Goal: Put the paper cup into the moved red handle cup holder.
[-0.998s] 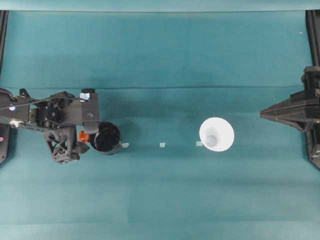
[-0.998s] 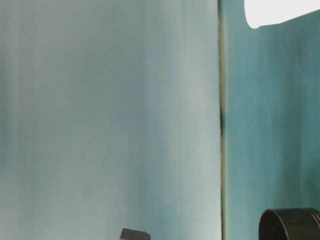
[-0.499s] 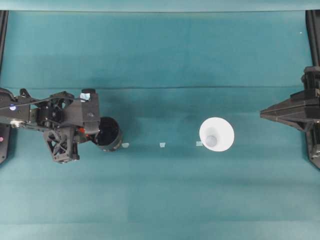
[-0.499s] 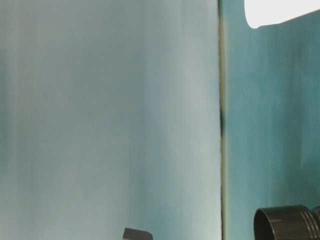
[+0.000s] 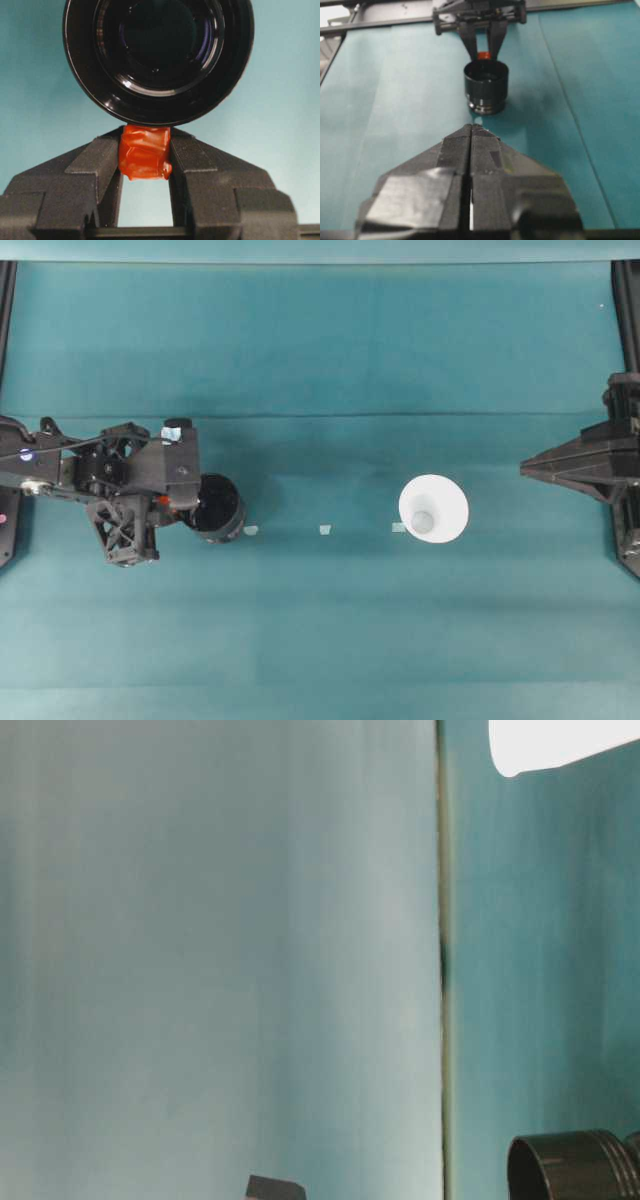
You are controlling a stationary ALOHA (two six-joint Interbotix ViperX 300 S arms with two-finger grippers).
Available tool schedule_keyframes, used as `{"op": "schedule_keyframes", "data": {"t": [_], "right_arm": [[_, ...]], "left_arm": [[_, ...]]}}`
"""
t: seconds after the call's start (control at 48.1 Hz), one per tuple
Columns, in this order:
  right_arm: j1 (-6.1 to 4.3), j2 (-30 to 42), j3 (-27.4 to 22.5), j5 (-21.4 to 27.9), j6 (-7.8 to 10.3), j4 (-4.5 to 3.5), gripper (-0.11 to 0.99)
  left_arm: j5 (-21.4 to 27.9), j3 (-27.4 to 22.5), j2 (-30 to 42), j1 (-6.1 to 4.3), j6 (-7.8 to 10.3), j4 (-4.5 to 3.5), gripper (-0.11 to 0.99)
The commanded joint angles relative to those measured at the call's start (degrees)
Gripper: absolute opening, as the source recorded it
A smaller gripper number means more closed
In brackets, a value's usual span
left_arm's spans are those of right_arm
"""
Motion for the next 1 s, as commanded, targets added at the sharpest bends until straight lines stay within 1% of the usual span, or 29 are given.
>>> {"op": "schedule_keyframes", "data": {"t": [0.0,0.083,0.145,0.166,0.187,0.208,0.249,0.27,0.374,0.395,0.561,0.769,0.79,0.852,0.977], "right_arm": [[-0.09,0.44,-1.41,-0.26,0.62,0.0,-0.11],[-0.09,0.44,-1.49,-0.26,0.62,0.0,-0.11],[-0.09,0.44,-1.49,-0.35,0.62,0.0,-0.11],[-0.09,0.44,-1.49,-0.26,0.53,0.0,-0.11],[-0.09,0.44,-1.49,-0.35,0.62,0.0,-0.11],[-0.09,0.44,-1.41,-0.26,0.62,0.0,-0.11],[-0.09,0.44,-1.49,-0.26,0.62,0.0,-0.11],[-0.09,0.44,-1.41,-0.35,0.62,0.0,-0.11],[-0.09,0.26,-1.49,-0.62,0.53,0.0,-0.11],[-0.09,0.18,-1.49,-0.7,0.53,0.0,-0.11],[-0.09,-0.26,-1.67,-0.7,0.7,0.09,-0.11],[-0.09,-0.7,-1.67,-0.18,1.32,0.0,-0.11],[-0.09,-0.79,-1.67,-0.18,1.32,0.09,-0.11],[-0.09,-0.7,-1.67,-0.09,1.32,0.09,-0.11],[-0.09,-0.7,-1.67,-0.09,1.32,0.0,-0.11]], "left_arm": [[0.0,-2.37,-1.49,0.0,0.18,0.18,0.28],[1.23,-4.66,-2.64,0.0,0.35,0.18,0.28],[3.43,-6.94,-3.34,0.0,0.44,0.35,0.28],[4.39,-7.73,-3.52,-0.09,0.53,0.26,0.28],[5.45,-8.53,-3.6,-0.09,0.7,0.35,0.28],[6.94,-9.67,-3.69,-0.26,1.05,0.26,0.28],[8.96,-11.16,-3.78,-0.26,1.41,0.35,0.28],[10.11,-11.87,-3.87,-0.26,1.58,0.26,0.28],[13.18,-15.12,-3.52,-0.26,2.55,0.35,0.28],[13.45,-15.73,-3.52,-0.26,2.64,0.26,0.28],[14.15,-19.07,-1.76,-0.26,2.99,0.35,0.28],[14.24,-22.76,1.41,-1.14,3.08,0.26,0.28],[14.24,-23.03,1.85,-1.05,3.08,0.35,0.28],[14.24,-24.26,3.52,-1.05,3.08,0.26,0.28],[14.24,-26.63,6.86,-1.14,3.08,0.35,0.28]]}}
